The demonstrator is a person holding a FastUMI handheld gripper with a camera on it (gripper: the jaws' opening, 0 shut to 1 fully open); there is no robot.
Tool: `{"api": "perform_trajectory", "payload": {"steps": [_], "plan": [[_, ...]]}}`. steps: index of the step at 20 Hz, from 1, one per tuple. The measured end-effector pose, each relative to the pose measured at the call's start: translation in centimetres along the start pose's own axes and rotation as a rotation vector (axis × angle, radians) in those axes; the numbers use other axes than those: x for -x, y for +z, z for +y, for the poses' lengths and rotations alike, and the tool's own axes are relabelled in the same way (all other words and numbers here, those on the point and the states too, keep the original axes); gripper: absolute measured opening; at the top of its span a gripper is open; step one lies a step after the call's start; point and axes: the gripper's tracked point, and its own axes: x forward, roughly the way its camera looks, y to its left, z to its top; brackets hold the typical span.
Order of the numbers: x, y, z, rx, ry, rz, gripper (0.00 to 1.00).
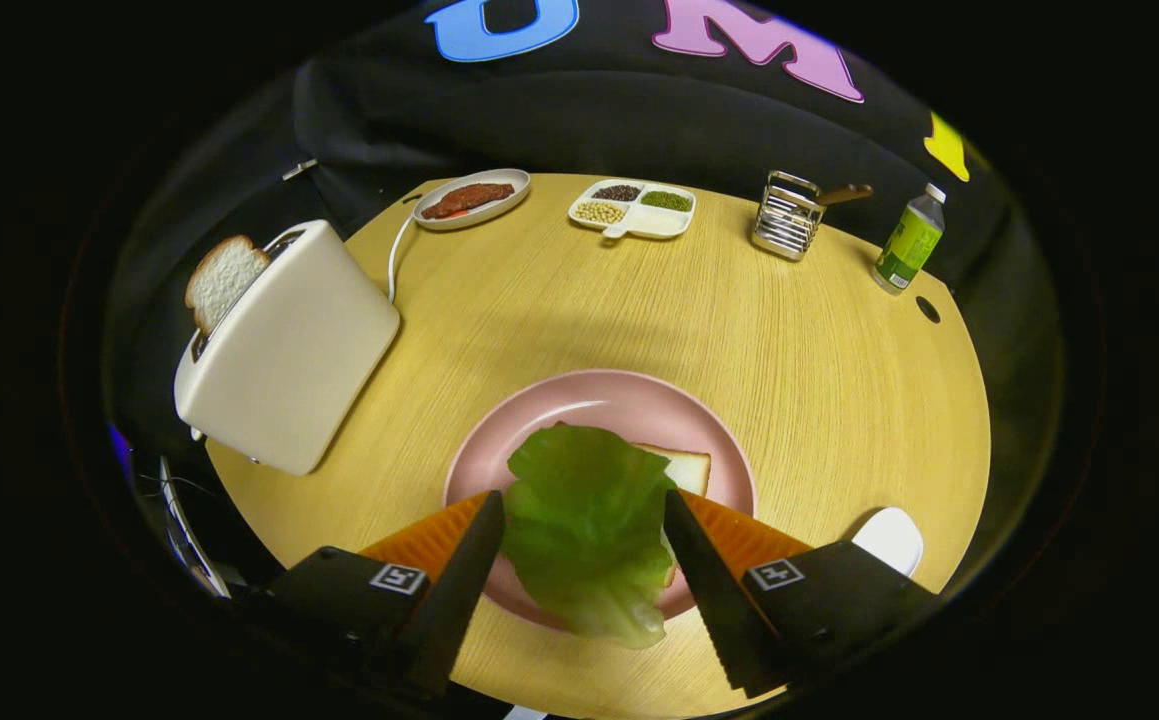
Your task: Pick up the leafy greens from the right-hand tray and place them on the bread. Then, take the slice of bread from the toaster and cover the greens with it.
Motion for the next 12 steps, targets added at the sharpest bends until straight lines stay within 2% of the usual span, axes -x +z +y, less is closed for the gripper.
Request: {"api": "perform_trajectory", "payload": {"steps": [6, 12], "plan": [[3.0, 3.5, 3.3, -0.02, 0.063, -0.086, 1.0], [7.3, 8.6, 10.4, 0.015, 0.199, -0.201, 0.99]]}}
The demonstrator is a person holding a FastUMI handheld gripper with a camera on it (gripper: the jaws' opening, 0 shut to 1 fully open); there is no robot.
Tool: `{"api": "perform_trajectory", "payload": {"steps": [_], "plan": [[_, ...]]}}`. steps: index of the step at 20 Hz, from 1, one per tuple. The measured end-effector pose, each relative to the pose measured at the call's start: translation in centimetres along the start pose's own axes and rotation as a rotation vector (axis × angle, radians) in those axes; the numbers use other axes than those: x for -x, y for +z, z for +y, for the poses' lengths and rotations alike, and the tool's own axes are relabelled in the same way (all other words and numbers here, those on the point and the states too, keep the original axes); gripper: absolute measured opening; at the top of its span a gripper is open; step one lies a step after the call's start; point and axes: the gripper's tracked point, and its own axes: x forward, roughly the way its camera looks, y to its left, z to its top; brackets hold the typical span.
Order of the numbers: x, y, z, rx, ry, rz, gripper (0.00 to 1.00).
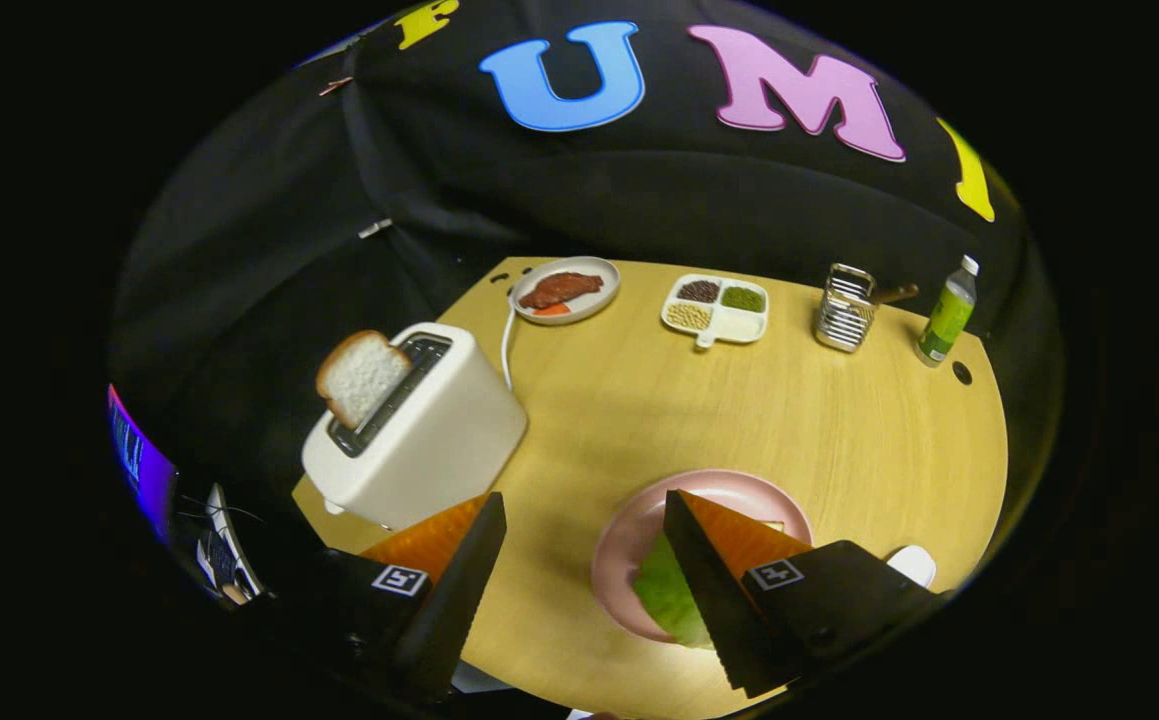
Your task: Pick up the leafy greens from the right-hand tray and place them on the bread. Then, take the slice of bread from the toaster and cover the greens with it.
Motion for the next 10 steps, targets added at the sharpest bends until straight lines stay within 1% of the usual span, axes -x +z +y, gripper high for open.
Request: {"api": "perform_trajectory", "payload": {"steps": [5, 8, 10], "plan": [[0.6, 3.6, 5.8, 0.019, 0.084, -0.054, 1.0], [0.0, 4.5, 8.5, 0.038, 0.106, -0.049, 0.99], [-0.7, 4.9, 10.9, 0.083, 0.135, -0.046, 0.99]]}}
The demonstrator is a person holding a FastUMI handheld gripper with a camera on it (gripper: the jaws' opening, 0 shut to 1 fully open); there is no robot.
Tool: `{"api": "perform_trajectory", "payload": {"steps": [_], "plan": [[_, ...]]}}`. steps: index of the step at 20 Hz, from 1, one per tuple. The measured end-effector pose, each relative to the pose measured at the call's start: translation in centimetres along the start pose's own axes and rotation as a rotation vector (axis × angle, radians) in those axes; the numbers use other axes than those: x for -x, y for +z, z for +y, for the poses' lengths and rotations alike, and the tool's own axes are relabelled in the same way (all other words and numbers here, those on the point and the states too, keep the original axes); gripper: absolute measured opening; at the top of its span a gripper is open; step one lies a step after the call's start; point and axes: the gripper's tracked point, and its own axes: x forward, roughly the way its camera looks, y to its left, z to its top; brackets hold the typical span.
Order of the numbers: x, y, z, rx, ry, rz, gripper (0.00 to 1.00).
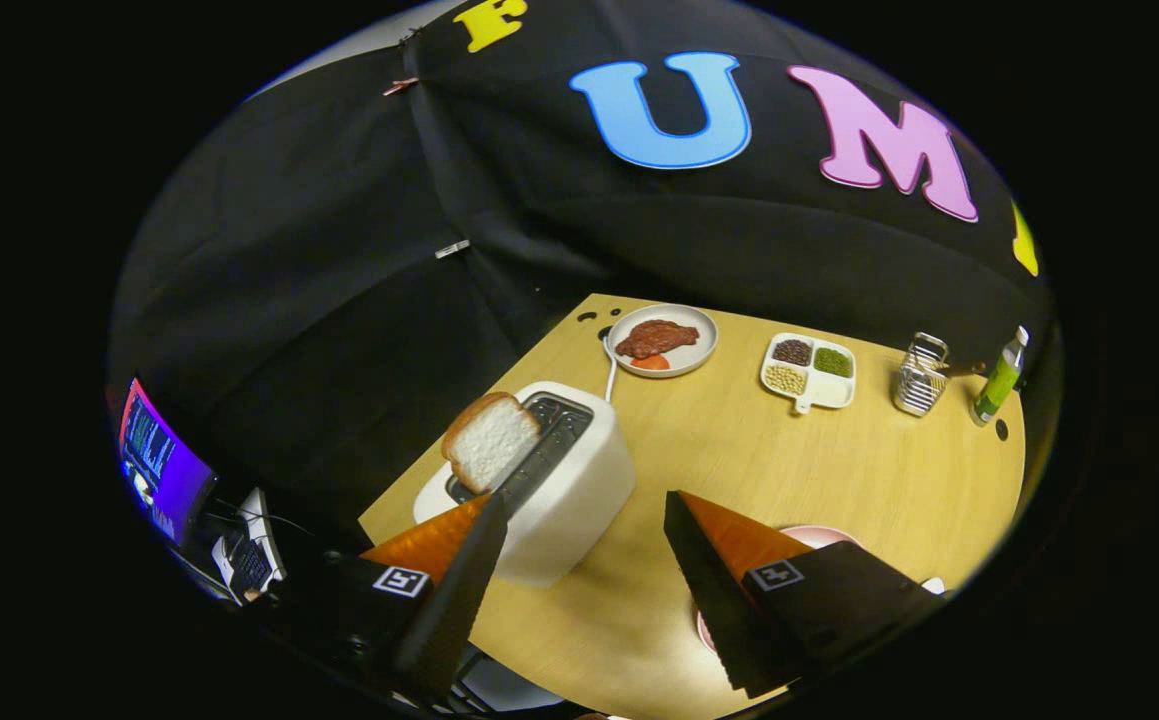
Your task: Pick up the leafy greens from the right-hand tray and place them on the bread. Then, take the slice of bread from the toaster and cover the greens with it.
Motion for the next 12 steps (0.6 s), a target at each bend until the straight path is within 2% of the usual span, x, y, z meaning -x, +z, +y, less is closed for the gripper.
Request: {"api": "perform_trajectory", "payload": {"steps": [3, 7, 12], "plan": [[-1.7, 0.6, 4.1, 0.083, 0.046, 0.0, 0.99], [-4.8, 1.1, 7.9, 0.13, 0.072, 0.008, 0.99], [-8.6, 1.1, 9.4, 0.144, 0.018, 0.031, 0.99]]}}
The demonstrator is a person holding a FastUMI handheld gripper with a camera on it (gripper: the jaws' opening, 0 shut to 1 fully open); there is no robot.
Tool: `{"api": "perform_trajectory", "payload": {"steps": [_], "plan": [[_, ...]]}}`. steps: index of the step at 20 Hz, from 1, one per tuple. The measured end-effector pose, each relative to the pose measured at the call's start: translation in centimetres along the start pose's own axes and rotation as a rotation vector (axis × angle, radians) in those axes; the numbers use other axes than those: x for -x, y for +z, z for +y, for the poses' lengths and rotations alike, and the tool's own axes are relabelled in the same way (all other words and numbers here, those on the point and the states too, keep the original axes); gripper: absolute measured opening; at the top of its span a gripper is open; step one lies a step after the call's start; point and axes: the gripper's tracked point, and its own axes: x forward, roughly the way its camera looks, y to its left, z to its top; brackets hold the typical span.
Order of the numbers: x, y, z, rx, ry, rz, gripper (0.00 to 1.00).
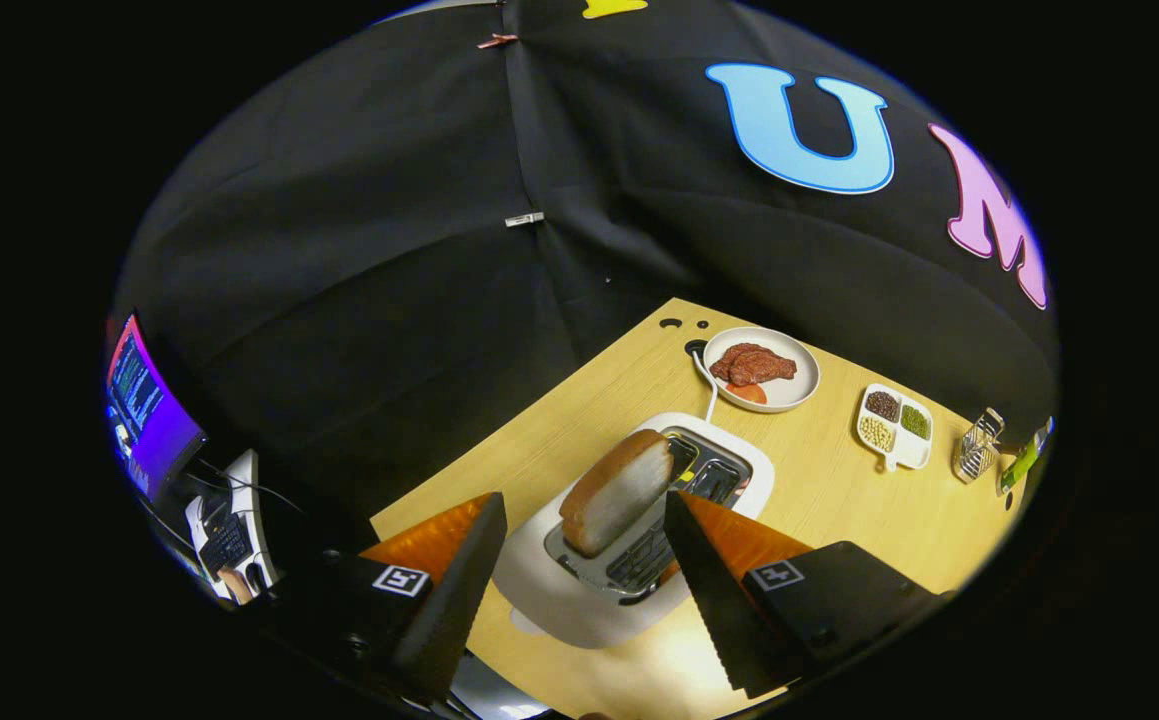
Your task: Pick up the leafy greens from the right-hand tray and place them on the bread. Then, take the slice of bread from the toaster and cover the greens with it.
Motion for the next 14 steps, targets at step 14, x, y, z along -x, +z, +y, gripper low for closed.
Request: {"api": "perform_trajectory", "payload": {"steps": [14], "plan": [[-5.5, -1.6, -2.3, -0.072, -0.246, 0.048, 0.74]]}}
